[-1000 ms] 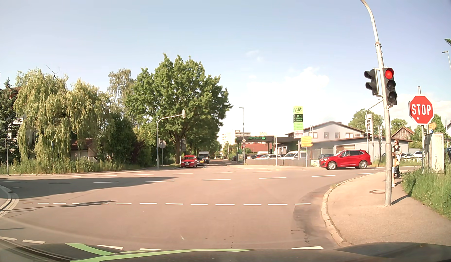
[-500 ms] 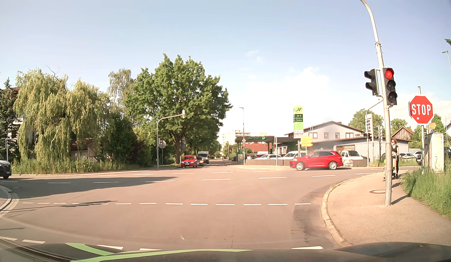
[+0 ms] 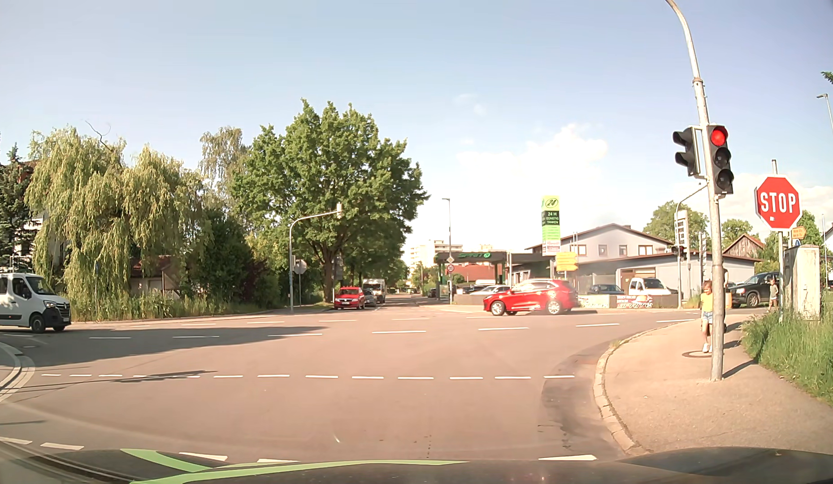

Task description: Follow the waypoints while adhering to traffic rules and regulations

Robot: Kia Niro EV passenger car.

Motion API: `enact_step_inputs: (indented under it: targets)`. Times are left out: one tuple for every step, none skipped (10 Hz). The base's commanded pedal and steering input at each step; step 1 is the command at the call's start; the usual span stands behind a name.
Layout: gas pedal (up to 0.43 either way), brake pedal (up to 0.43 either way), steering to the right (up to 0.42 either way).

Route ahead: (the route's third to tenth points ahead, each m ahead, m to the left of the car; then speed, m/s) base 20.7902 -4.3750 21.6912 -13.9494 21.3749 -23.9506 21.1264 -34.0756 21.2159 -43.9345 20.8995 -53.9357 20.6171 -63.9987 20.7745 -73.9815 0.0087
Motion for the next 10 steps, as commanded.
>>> enact_step_inputs:
  targets:
    - [0.0, 0.366, 0.047]
    - [0.0, 0.366, 0.047]
    - [0.0, 0.366, 0.047]
    - [0.0, 0.366, 0.047]
    - [0.0, 0.366, 0.047]
    - [0.0, 0.366, 0.047]
    - [0.0, 0.366, 0.047]
    - [0.0, 0.366, 0.047]
    - [0.0, 0.366, 0.047]
    - [0.0, 0.366, 0.047]
